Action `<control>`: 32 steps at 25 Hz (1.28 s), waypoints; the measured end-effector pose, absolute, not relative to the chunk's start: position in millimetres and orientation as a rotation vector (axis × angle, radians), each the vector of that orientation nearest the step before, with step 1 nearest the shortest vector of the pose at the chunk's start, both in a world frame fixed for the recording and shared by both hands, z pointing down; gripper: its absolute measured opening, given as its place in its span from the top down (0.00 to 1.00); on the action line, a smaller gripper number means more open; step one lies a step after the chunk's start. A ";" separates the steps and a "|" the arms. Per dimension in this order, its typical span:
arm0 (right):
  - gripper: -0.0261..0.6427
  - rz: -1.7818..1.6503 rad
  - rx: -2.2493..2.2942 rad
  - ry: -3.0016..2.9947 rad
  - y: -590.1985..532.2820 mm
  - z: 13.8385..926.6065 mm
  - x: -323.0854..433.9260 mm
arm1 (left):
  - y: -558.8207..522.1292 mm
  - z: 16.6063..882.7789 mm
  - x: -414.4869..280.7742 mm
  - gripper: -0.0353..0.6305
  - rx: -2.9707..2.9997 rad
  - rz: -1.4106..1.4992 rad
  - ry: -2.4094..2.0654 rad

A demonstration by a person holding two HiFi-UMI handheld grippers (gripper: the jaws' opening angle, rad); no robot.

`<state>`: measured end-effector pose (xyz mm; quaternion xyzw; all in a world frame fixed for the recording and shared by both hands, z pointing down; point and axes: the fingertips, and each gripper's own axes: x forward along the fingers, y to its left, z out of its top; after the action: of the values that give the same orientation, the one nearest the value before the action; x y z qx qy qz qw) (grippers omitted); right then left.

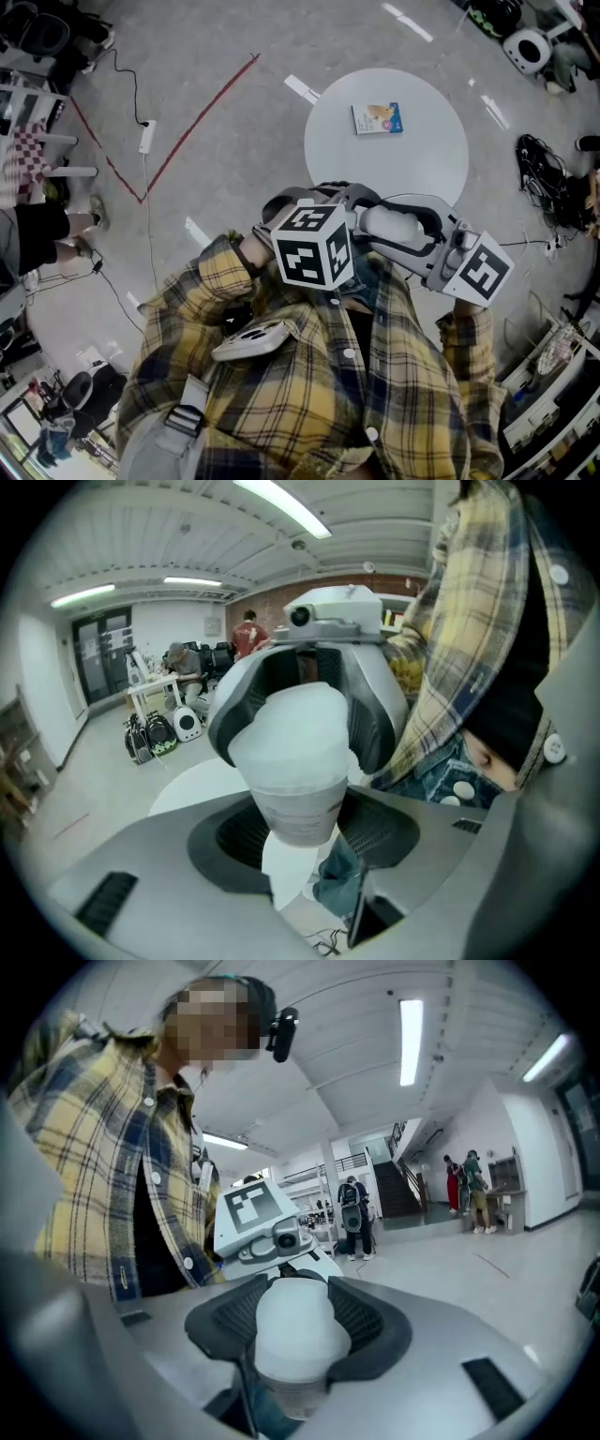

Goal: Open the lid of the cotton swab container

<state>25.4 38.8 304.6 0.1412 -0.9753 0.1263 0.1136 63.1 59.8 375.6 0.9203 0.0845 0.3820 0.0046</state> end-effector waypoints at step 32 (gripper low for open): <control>0.67 0.723 0.764 -2.977 -15.8 284.8 63.6 | 87.1 374.3 68.7 0.60 2.876 1.152 0.314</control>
<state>63.6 -15.8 284.8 0.2420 -0.9428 0.2290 -0.0080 68.7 87.1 374.3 0.9234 0.1008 0.3700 0.0139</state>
